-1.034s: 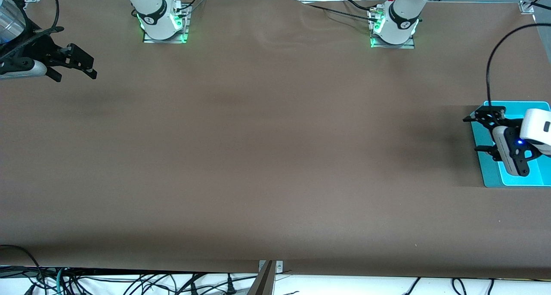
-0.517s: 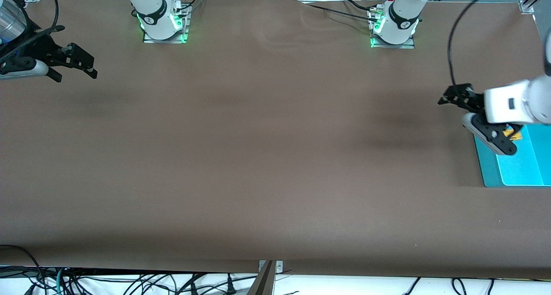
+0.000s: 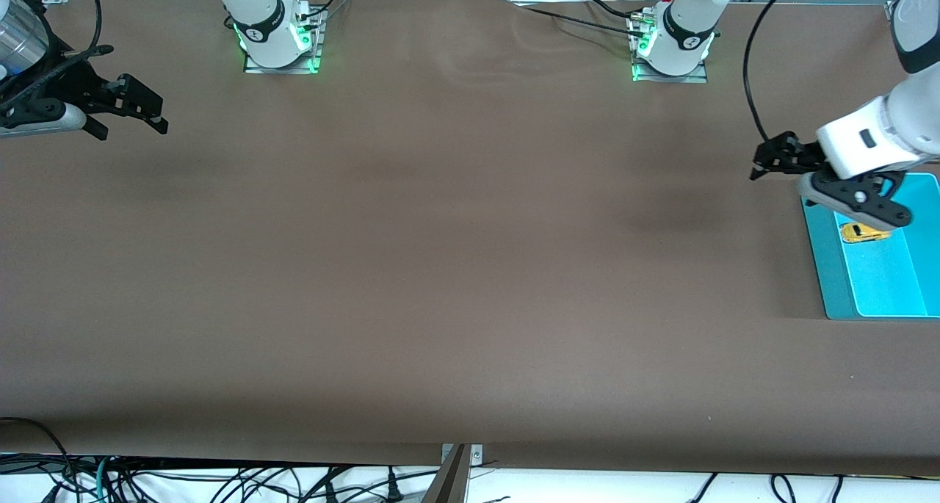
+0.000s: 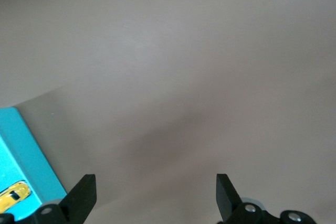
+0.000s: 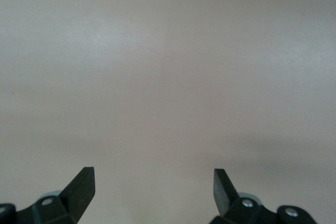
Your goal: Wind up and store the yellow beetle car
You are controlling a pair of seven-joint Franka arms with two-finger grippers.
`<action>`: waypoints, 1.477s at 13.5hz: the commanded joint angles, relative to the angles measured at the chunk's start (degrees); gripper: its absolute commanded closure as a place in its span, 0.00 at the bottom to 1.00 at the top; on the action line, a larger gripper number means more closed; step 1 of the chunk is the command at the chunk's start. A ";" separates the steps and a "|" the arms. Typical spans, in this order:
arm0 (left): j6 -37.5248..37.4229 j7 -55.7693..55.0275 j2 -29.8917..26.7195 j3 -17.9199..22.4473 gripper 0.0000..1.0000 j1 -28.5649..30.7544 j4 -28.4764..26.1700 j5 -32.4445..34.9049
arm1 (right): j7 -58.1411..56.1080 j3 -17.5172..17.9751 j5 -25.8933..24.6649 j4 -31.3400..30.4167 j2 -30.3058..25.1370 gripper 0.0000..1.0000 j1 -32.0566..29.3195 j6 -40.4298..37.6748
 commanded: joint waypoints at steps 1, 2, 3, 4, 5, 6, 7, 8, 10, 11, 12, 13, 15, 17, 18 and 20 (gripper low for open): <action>4.47 -3.85 -6.85 3.31 0.00 -3.09 -9.06 -0.70 | -0.85 -0.40 0.52 -1.23 -1.54 0.00 0.34 -0.40; 5.25 -10.06 -8.60 3.32 0.00 -4.23 -10.64 -0.09 | -0.85 -0.48 0.52 -1.23 -1.54 0.00 0.34 -0.40; 5.61 -16.73 -10.10 3.32 0.00 -6.15 -12.14 0.35 | -0.85 -0.40 0.52 -1.23 -1.54 0.00 0.34 -0.40; 5.44 -20.54 -10.11 3.32 0.00 -6.70 -11.98 1.31 | -0.85 -0.40 0.52 -1.23 -1.54 0.00 0.43 -0.40; 5.44 -20.66 -9.59 3.23 0.00 -6.70 -11.28 1.50 | -0.85 -0.48 0.52 -1.23 -1.54 0.00 0.34 -0.40; 5.35 -20.58 -7.93 3.23 0.00 -6.18 -9.62 1.50 | -0.85 -0.40 0.52 -1.23 -1.54 0.00 0.43 -0.40; 4.31 -20.58 -6.44 3.23 0.00 -6.00 -7.43 1.50 | -0.85 -0.40 0.52 -1.23 -1.54 0.00 0.34 -0.40; 3.42 -20.67 -5.55 3.23 0.00 -6.00 -6.01 1.50 | -0.85 -0.40 0.52 -1.23 -1.54 0.00 0.34 -0.40; 2.02 -20.75 -4.84 3.23 0.00 -5.91 -4.77 1.59 | -0.85 -0.40 0.52 -1.23 -1.63 0.00 0.43 -0.49; 0.70 -20.84 -4.32 3.23 0.00 -5.82 -3.72 1.68 | -0.85 -0.40 0.52 -1.23 -1.63 0.00 0.34 -0.58; -0.18 -20.84 -3.70 3.06 0.00 -5.13 -2.84 1.68 | -0.85 -0.48 0.52 -1.23 -1.80 0.00 0.34 -0.58; -0.36 -20.93 -3.44 2.79 0.00 -4.51 -2.31 1.76 | -0.85 -0.40 0.52 -1.23 -1.80 0.00 0.34 -0.58; -1.06 -20.93 -3.26 2.79 0.00 -4.33 -1.96 1.76 | -0.85 -0.40 0.52 -1.23 -1.89 0.00 0.34 -0.58; -1.77 -20.93 -3.17 2.70 0.00 -3.98 -1.87 1.76 | -0.93 -0.48 0.52 -1.23 -1.89 0.00 0.34 -0.58; -1.77 -21.02 -3.08 2.70 0.00 -3.98 -1.87 1.85 | -0.93 -0.40 0.52 -1.23 -1.89 0.00 0.43 -0.58; -1.77 -20.93 -3.08 2.70 0.00 -3.89 -1.87 1.85 | -1.02 -0.48 0.52 -1.23 -1.89 0.00 0.34 -0.58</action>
